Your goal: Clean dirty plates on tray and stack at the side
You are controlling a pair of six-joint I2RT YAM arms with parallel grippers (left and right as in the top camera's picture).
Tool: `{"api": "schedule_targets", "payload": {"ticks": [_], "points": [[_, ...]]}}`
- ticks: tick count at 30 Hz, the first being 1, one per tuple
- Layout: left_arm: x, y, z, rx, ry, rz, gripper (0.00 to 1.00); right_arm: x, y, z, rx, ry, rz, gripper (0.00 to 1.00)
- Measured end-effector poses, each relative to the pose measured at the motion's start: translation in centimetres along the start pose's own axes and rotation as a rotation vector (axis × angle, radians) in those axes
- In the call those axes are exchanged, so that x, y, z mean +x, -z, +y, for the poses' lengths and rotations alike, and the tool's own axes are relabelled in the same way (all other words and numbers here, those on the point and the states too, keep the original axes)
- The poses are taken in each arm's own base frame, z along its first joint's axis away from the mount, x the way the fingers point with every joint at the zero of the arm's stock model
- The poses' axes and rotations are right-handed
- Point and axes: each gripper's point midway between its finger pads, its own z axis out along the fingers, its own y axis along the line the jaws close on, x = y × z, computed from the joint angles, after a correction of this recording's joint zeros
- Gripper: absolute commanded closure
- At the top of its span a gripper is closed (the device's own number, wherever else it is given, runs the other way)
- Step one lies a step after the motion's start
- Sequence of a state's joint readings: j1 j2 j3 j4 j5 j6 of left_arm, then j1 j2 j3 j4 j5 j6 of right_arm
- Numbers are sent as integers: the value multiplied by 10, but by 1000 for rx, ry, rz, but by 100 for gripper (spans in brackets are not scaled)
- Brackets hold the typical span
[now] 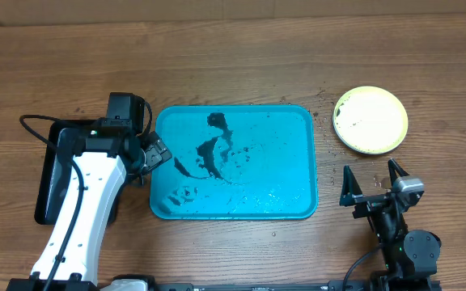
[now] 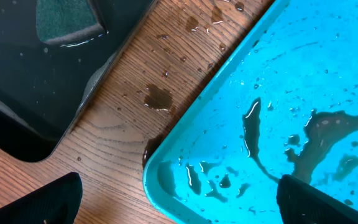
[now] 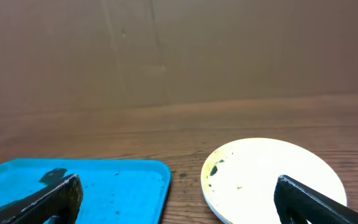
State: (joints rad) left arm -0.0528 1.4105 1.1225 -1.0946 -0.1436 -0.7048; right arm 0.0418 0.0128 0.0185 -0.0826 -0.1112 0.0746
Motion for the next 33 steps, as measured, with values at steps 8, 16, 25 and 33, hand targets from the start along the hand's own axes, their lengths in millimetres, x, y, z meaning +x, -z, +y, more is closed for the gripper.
{"api": "schedule_targets", "payload": {"ticks": [8,16,25,33], "points": [[0,0,0,0,0,0,0,0,1,-14,82,-1,-5,0],[0,0,0,0,0,0,0,-1,1,-20,117,0,-10,0],[0,0,0,0,0,0,0,-1,1,-20,119,0,-10,0],[0,0,0,0,0,1,0,-1,1,-20,118,-1,-10,0]]}}
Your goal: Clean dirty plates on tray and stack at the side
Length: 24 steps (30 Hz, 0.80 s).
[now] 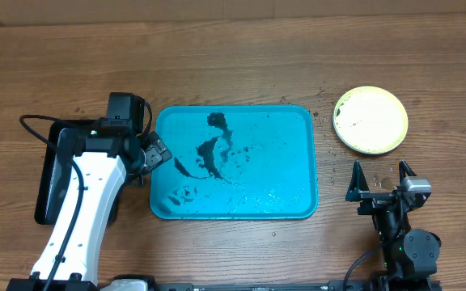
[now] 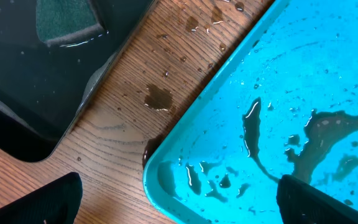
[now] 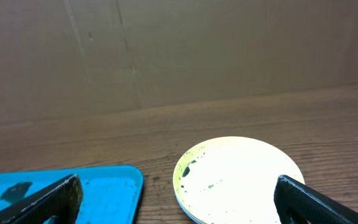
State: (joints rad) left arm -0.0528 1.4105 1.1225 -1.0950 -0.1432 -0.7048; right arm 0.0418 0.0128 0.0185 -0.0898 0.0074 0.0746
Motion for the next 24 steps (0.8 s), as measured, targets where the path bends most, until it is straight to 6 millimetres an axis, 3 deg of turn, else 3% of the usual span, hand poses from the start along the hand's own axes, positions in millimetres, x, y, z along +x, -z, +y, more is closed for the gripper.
{"api": "schedule_targets", "payload": {"ticks": [17,24], "points": [[5,0,8,-36,-43,18,0,0,0,0,0,0,0,0],[-20,-9,-18,90,-264,-156,0,0,0,0,0,0,0,0]]}}
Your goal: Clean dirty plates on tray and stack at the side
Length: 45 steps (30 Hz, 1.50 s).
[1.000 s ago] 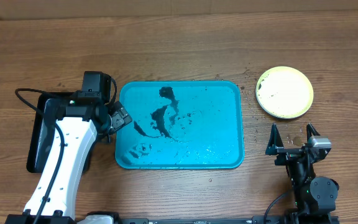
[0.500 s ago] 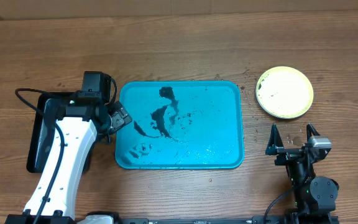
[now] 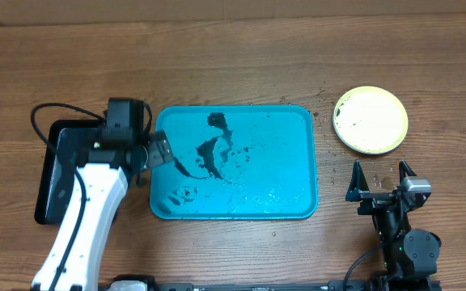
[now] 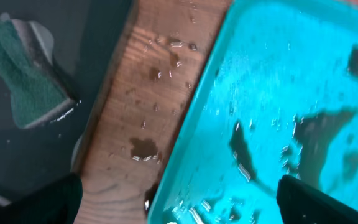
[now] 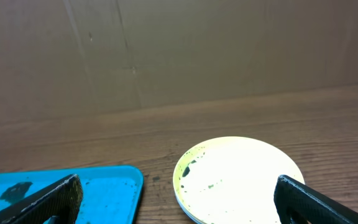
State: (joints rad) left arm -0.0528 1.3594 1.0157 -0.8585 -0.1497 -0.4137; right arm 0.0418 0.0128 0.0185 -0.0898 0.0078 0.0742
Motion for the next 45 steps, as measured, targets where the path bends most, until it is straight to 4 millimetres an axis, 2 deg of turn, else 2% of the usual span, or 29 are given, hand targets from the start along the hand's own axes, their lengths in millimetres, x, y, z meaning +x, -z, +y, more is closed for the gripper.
{"api": "schedule_targets", "payload": {"ticks": [3,7,15,19,29,33,39,45], "points": [[-1,2,-9,91,-93,-115,0,0,0,0,0,0,0,0],[14,10,-12,199,-189,-282,0,0,0,0,0,0,-1,0],[33,26,-2,283,-202,-553,0,0,0,0,0,0,0,0],[36,32,0,307,-201,-655,0,0,0,0,0,0,0,0],[29,50,0,366,-179,-916,0,0,0,0,0,0,0,0],[31,52,1,378,-182,-995,0,0,0,0,0,0,0,0],[42,41,10,369,-177,-980,0,0,0,0,0,0,0,0],[38,57,13,368,-193,-1059,0,0,0,0,0,0,0,0]]}}
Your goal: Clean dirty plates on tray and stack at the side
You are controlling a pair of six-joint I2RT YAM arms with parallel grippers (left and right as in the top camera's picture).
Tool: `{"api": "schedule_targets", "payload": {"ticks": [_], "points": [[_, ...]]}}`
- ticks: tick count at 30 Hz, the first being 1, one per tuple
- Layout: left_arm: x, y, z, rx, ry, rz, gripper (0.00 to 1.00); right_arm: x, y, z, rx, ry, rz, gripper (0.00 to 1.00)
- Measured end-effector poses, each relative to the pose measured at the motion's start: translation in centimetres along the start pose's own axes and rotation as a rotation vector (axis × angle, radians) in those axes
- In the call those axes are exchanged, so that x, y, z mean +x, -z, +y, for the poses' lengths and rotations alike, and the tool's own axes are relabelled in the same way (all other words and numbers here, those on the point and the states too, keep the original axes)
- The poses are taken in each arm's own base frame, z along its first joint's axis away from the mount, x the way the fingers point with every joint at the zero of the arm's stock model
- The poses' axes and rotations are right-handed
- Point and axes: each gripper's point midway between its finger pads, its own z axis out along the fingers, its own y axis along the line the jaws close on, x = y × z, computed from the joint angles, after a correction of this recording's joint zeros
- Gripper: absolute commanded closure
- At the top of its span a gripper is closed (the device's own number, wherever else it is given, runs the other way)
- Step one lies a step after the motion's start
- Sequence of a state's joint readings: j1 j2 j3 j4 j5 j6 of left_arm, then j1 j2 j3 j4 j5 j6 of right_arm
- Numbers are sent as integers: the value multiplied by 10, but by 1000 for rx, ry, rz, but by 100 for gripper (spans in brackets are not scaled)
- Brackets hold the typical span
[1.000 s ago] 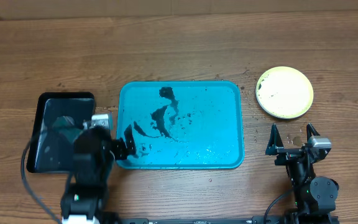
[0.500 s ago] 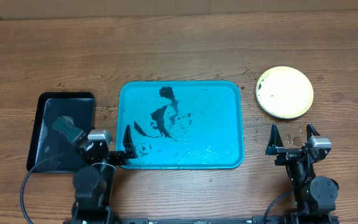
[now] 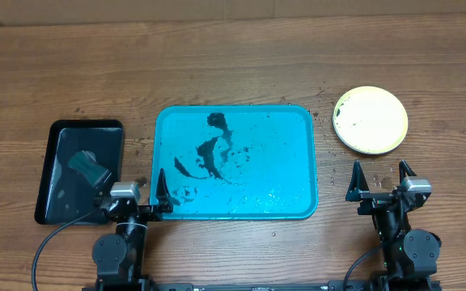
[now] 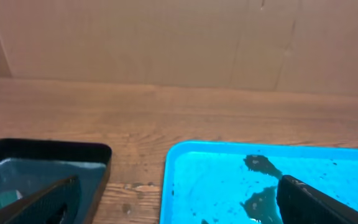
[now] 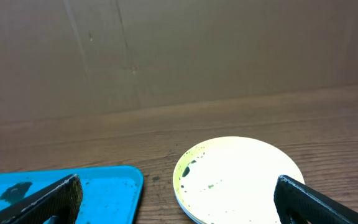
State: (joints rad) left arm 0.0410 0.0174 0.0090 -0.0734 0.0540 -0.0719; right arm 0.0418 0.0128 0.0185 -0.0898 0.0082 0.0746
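A blue tray (image 3: 290, 162) wet with dark smears lies mid-table; no plate stands on it. A pale yellow plate (image 3: 370, 120) with a few dark specks rests on the wood to the tray's right, also in the right wrist view as the plate (image 5: 238, 177). My left gripper (image 3: 132, 202) stands open at the table's front left, between the black basin and the tray (image 4: 229, 180). My right gripper (image 3: 381, 184) stands open at the front right, below the plate. Neither holds anything.
A black basin (image 3: 59, 190) of water with a green sponge (image 3: 87, 166) sits left of the tray; its rim shows as the basin (image 4: 42, 152) in the left wrist view. Water drops and crumbs dot the wood around the tray. A cardboard wall backs the table.
My left arm has drawn back from the tray's left edge to the table's front, its gripper now level and facing the far wall. The sponge lies uncovered in the basin. The right arm is unchanged.
My left gripper hung open over the gap between basin and tray at the first two moments, then turned slightly toward the basin, and now rests at the front. My right gripper shifted slightly right early on and has stayed there, open, facing the plate.
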Motion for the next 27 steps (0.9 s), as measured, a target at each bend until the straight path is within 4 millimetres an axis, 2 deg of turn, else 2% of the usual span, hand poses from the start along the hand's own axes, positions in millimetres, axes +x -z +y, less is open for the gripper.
{"api": "schedule_targets", "payload": {"ticks": [27], "points": [[0,0,-1,6,-24,0,0,0,0,0,0,0,0,0]]}}
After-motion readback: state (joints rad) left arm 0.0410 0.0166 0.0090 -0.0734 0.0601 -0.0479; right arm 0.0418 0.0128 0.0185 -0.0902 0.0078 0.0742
